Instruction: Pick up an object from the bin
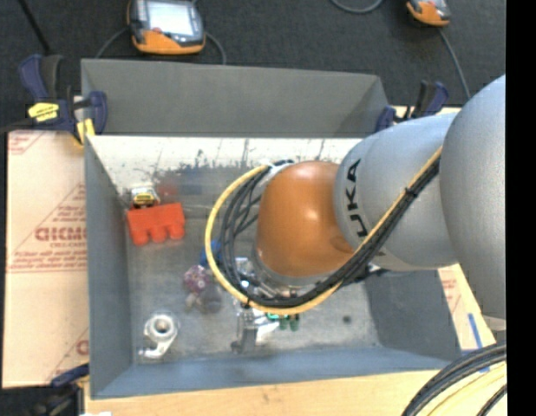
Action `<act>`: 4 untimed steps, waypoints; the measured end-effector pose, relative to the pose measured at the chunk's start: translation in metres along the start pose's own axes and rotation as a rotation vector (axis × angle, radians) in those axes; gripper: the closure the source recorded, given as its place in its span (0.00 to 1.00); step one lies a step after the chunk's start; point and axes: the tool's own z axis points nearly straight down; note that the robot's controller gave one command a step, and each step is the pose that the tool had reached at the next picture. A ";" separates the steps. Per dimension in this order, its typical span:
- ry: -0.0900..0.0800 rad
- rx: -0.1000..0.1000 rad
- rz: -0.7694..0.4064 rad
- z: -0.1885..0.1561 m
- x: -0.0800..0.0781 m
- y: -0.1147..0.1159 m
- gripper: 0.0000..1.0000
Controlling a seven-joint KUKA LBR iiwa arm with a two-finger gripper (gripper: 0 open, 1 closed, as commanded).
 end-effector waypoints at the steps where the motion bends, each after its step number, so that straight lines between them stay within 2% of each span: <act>1: -0.007 0.002 -0.286 0.064 -0.059 -0.032 0.00; 2: -0.010 0.001 -0.385 0.066 -0.109 -0.023 0.00; 3: -0.005 -0.001 -0.437 0.067 -0.067 -0.004 0.00; 4: 0.012 0.007 -0.162 0.065 -0.091 0.027 0.00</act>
Offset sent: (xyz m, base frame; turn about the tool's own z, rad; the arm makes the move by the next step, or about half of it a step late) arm 0.0577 -0.0294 -0.0638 -0.2892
